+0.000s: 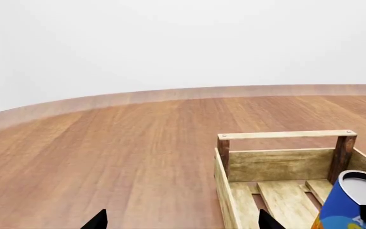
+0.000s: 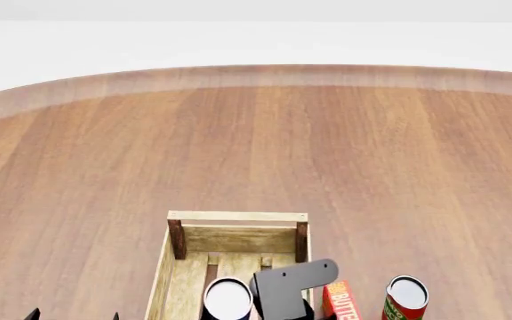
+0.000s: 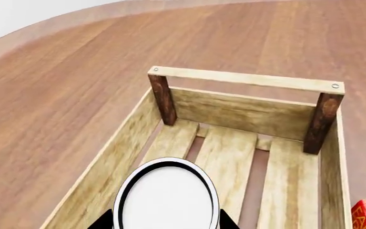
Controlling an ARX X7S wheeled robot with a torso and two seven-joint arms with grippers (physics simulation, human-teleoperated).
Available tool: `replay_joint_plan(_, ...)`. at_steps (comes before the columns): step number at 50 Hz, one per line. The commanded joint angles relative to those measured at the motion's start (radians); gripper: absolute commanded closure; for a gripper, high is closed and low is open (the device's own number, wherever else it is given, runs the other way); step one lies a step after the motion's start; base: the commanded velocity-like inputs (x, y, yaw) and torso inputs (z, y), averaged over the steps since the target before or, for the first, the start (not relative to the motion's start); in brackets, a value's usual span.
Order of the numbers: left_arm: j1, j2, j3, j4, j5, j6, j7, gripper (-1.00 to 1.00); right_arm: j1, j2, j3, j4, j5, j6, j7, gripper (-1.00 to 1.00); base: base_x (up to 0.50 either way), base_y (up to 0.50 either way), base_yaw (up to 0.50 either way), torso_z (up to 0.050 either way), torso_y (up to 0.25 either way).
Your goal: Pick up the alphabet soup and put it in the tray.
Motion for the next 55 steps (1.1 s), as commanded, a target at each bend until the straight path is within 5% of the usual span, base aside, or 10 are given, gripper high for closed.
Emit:
replay_joint_plan(1,0.000,-0.003,0.003,0.000,-0.002,0.001,-0.002,-1.00,0.007,-0.012,-0.017,0.036,-0.023,-0.031,-0.022,1.00,0.00,0.00,0.00,0.000,0.000)
replay_joint_plan(55,0.000,-0.012,0.018,0.007,-0.016,0.001,-0.012,-1.00,0.020,-0.021,-0.044,0.135,-0.017,-0.080,-0.024,1.00,0.00,0.00,0.00,0.000,0.001)
